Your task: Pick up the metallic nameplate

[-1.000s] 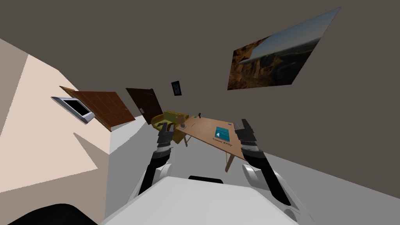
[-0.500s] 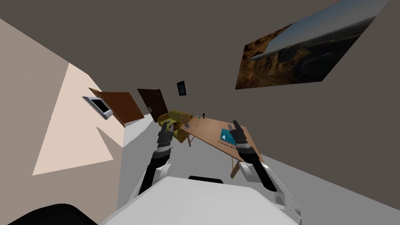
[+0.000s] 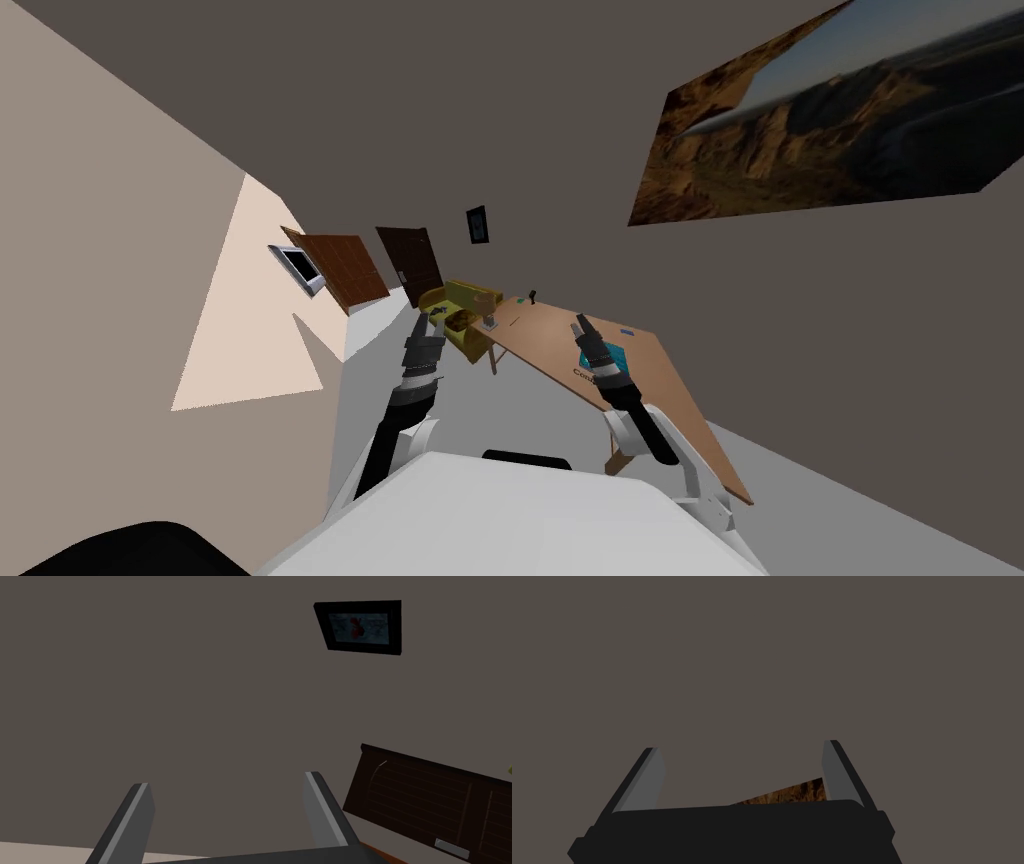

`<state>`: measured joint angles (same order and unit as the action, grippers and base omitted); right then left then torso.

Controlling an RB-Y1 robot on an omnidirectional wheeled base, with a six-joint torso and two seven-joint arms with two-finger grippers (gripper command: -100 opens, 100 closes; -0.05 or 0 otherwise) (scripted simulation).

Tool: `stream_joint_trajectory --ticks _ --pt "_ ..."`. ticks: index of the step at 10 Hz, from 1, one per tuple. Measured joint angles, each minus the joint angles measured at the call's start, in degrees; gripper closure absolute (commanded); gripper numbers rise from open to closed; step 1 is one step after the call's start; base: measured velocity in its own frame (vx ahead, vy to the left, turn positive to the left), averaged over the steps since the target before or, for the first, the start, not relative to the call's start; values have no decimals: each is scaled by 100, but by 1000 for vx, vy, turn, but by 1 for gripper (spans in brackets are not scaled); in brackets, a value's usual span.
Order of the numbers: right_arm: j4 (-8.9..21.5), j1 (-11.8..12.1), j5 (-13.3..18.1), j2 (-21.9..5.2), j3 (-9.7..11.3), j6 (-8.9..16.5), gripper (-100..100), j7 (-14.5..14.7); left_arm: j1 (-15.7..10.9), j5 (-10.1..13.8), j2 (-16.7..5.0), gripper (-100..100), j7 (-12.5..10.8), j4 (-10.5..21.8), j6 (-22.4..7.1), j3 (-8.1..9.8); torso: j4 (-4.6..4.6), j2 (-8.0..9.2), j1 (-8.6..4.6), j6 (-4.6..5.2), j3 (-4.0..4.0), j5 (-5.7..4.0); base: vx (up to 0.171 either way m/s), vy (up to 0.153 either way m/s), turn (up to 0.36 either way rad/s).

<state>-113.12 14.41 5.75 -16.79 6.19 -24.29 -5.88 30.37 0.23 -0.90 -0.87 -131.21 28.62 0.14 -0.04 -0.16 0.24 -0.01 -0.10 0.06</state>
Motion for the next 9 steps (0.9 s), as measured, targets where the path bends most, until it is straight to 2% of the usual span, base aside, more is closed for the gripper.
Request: stream_joint_trajectory --ticks 2,4,5,9 --pt "325 -141 75 -185 143 -36 -100 11 0 0 0 0 0 0 0 0 1 4 -8 1 2 -2 38 27 152" --pt "473 -180 107 -280 209 -16 -100 9 1 0 0 0 0 0 0 1 2 12 -14 6 6 -3 24 17 70" --pt "626 -274 167 -359 313 -49 -100 33 0 0 0 0 0 0 0 0 2 10 -11 1 6 -2 30 22 132" --pt "1390 -592 336 -733 629 -210 -100 67 0 0 0 0 0 0 0 0 2 8 -10 2 4 -2 34 23 161"
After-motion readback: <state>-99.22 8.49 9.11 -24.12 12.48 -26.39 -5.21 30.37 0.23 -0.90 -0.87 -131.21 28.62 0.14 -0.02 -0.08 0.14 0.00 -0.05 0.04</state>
